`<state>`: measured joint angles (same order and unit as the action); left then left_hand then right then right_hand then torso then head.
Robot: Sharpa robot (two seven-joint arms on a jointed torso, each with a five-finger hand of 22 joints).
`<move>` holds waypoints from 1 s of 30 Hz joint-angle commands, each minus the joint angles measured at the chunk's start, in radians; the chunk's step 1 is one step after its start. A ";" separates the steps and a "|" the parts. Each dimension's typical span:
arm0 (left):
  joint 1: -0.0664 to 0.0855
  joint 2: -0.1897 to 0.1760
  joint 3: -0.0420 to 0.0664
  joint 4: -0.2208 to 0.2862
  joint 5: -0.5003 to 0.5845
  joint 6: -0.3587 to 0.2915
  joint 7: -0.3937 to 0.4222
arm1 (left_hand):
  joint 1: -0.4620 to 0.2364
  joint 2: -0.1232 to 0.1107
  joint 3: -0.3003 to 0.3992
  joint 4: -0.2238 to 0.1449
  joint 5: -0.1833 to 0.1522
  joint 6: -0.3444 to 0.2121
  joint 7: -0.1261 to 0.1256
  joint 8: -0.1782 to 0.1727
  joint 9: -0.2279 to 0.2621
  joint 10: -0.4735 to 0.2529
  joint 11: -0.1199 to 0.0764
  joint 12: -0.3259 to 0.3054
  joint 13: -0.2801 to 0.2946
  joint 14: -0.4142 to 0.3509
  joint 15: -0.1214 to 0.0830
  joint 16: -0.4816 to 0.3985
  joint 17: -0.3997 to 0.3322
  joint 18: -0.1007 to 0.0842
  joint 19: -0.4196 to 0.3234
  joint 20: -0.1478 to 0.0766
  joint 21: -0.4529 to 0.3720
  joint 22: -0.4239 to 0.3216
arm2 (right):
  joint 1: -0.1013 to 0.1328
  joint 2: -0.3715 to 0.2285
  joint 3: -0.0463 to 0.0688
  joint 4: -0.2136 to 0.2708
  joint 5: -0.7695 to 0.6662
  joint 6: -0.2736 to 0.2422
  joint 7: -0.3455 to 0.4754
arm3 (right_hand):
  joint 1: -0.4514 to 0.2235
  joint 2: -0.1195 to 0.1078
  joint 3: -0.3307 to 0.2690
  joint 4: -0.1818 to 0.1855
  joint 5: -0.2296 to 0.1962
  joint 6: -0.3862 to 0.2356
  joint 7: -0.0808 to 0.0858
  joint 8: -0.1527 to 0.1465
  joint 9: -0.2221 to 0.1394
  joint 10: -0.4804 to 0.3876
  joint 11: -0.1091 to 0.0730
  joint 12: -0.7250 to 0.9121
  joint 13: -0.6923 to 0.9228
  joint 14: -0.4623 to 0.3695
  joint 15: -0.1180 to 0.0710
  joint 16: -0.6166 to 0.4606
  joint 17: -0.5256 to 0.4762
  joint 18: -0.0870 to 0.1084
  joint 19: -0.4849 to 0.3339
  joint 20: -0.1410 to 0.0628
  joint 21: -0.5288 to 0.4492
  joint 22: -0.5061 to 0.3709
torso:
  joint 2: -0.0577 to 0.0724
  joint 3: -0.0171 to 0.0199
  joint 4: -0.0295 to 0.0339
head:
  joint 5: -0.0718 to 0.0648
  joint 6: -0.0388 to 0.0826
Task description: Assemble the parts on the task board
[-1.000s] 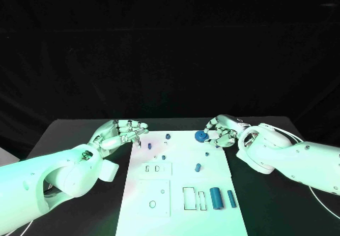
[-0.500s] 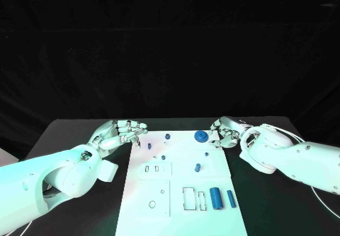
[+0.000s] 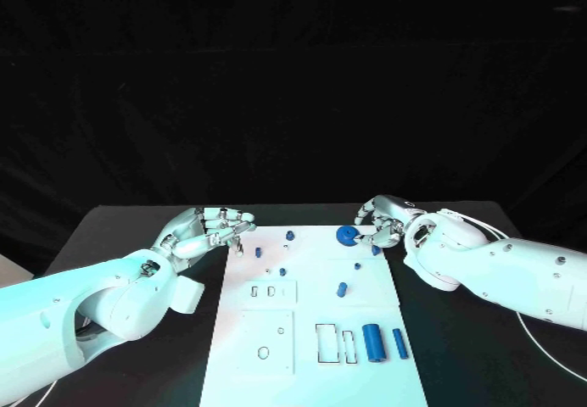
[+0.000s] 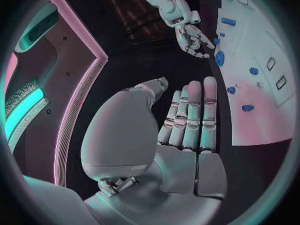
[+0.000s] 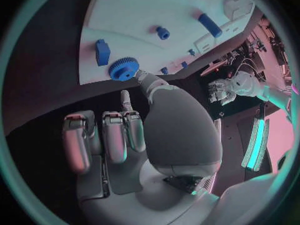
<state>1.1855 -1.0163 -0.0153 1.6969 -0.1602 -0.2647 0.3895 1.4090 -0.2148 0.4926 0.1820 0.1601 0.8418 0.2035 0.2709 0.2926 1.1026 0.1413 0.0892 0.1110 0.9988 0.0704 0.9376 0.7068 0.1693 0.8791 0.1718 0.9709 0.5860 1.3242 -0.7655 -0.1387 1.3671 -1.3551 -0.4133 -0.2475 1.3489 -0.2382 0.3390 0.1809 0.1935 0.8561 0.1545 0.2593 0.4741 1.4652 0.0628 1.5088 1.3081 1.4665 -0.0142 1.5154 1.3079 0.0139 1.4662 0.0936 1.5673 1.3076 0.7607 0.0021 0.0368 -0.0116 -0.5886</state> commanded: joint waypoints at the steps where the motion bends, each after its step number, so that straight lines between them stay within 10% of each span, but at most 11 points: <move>1: 0.001 0.004 0.001 0.001 0.003 0.021 0.006 | 0.000 0.000 0.003 0.000 -0.005 -0.004 0.000 0.000 0.001 -0.006 0.000 -0.006 0.002 -0.002 0.002 0.007 -0.001 0.014 -0.006 -0.002 0.005 0.001 | -0.002 0.017 0.000 -0.025 0.007 0.010 0.006 | 0.006 0.004 -0.009 0.003 -0.005 -0.013 0.000 -0.005 -0.003 0.051 0.008 0.006 0.198 0.075 0.009 0.005 0.113 -0.014 0.105 0.005 0.003 0.263 | 0.001 -0.0002 0.0029 | 0.002 -0.002; 30: 0.001 0.009 0.001 -0.005 0.001 0.023 0.001 | 0.002 0.002 0.006 -0.001 -0.004 -0.004 -0.001 0.000 0.003 -0.007 0.000 -0.006 0.002 -0.002 0.002 0.009 -0.002 0.014 -0.009 -0.002 0.010 0.004 | -0.004 0.095 0.000 -0.133 0.042 0.106 -0.007 | 0.017 0.020 -0.056 0.033 0.006 -0.038 0.011 -0.027 -0.014 0.066 0.018 0.023 0.219 0.082 0.020 0.021 0.153 -0.014 0.105 0.016 0.003 0.263 | 0.002 0.0027 0.0039 | 0.007 -0.008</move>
<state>1.1855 -1.0089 -0.0153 1.6907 -0.1604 -0.2594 0.3866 1.4089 -0.2148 0.4928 0.1818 0.1601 0.8419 0.2035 0.2709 0.2944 1.1026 0.1413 0.0892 0.1118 0.9988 0.0704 0.9410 0.7053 0.1693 0.8787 0.1713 0.9780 0.5894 1.3209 -0.6717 -0.1387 1.2375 -1.3148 -0.3395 -0.2507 1.3647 -0.2224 0.2881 0.2151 0.1959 0.8202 0.1621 0.2387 0.4617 1.4666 0.0718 1.5281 1.3078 1.4663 -0.0001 1.5328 1.3075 0.0141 1.4662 0.1006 1.5666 1.3073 0.7625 0.0046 0.0394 -0.0025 -0.5966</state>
